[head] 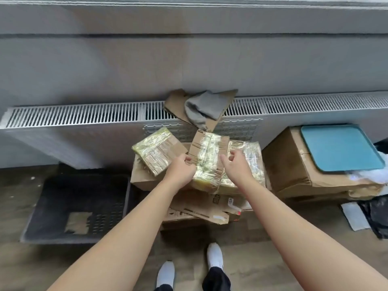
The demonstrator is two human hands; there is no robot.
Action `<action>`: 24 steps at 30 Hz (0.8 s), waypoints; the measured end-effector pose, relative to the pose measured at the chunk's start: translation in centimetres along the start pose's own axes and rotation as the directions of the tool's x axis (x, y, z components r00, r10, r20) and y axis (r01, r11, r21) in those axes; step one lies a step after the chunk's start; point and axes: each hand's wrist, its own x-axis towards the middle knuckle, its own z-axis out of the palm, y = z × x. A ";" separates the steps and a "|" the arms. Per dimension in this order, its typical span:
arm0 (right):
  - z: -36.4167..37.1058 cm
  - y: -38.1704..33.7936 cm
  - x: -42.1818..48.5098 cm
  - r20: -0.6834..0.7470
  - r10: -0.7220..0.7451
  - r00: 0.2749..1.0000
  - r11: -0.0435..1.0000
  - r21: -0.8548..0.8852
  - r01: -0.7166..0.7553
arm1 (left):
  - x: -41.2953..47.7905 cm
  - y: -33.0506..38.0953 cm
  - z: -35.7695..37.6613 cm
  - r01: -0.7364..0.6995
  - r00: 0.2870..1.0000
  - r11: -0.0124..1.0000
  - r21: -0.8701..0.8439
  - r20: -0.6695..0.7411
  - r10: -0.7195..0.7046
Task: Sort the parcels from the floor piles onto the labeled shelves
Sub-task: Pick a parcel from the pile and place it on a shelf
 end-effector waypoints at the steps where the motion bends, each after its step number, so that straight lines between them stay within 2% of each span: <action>1: -0.1 0.3 0.8 0.036 0.040 0.999 0.999 0.026 -0.041 | 0.5 0.1 0.6 0.036 0.999 0.999 -0.034 -0.002 -0.036; 5: 0.1 1.3 3.5 0.154 0.104 0.983 0.994 0.025 -0.109 | 2.0 0.8 2.4 0.120 0.990 0.988 -0.093 -0.060 -0.126; 12: -1.3 2.1 5.7 0.173 0.124 0.977 0.967 0.198 -0.158 | 2.6 2.3 4.1 0.220 0.958 0.942 -0.252 -0.124 -0.257; 15: -2.4 1.8 5.9 0.175 0.074 0.982 0.954 0.275 -0.121 | 1.9 2.8 4.5 0.215 0.953 0.945 -0.248 -0.159 -0.259; 20: -4.1 -1.0 4.1 0.168 -0.056 0.984 0.940 0.342 -0.005 | -0.2 3.8 3.2 0.146 0.917 0.837 -0.527 -0.246 -0.315; 24: -5.1 -3.9 2.4 0.244 -0.217 0.945 0.870 0.487 0.074 | -2.1 4.4 0.8 0.035 0.904 0.777 -0.628 -0.312 -0.293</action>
